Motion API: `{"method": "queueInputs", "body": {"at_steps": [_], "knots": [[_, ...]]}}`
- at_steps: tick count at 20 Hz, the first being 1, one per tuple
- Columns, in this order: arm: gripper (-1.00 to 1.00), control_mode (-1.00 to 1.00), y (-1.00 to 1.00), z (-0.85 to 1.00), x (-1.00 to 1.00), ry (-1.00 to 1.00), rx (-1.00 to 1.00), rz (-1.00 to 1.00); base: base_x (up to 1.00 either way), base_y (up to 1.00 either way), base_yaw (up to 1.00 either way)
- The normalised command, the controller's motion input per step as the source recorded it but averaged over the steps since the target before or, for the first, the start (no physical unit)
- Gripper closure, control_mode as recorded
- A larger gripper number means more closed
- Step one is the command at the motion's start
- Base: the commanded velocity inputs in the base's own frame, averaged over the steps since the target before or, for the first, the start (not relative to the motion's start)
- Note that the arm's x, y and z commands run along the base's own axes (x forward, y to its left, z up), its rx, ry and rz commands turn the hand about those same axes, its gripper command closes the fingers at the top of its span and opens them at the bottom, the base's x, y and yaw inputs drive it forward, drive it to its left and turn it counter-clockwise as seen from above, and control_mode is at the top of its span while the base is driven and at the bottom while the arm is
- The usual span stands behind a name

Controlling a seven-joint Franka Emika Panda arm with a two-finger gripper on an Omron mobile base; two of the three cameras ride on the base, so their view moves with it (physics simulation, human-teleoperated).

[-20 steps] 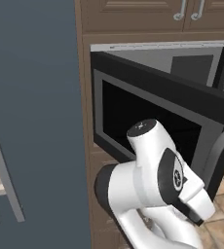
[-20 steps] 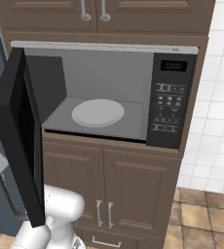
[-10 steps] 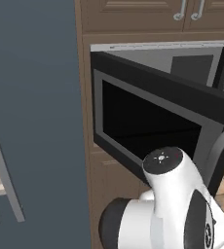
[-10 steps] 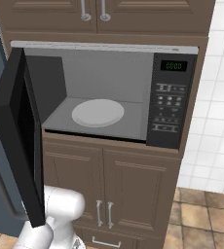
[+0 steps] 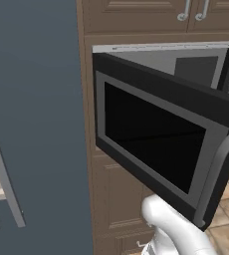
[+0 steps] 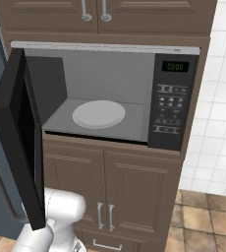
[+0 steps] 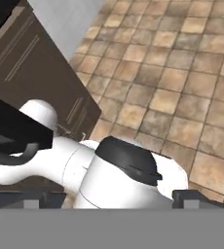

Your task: Place the sponge inside the microwave to prepare for sanitizing.

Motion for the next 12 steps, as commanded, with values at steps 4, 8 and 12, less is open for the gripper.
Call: {"method": "queueInputs", "body": {"at_steps": [4, 8, 12], "knots": [[-1.0, -1.0, -0.83, 0.0, -0.08, -0.05, 0.47, 0.35, 0.0, 0.0, 0.0], [-1.0, -1.0, -1.0, 0.0, 0.07, 0.03, 0.47, 0.28, 0.0, 0.0, 0.0], [-1.0, -1.0, -0.9, 0.0, 0.54, 0.02, 0.49, 0.33, 0.0, 0.0, 0.0]]}}
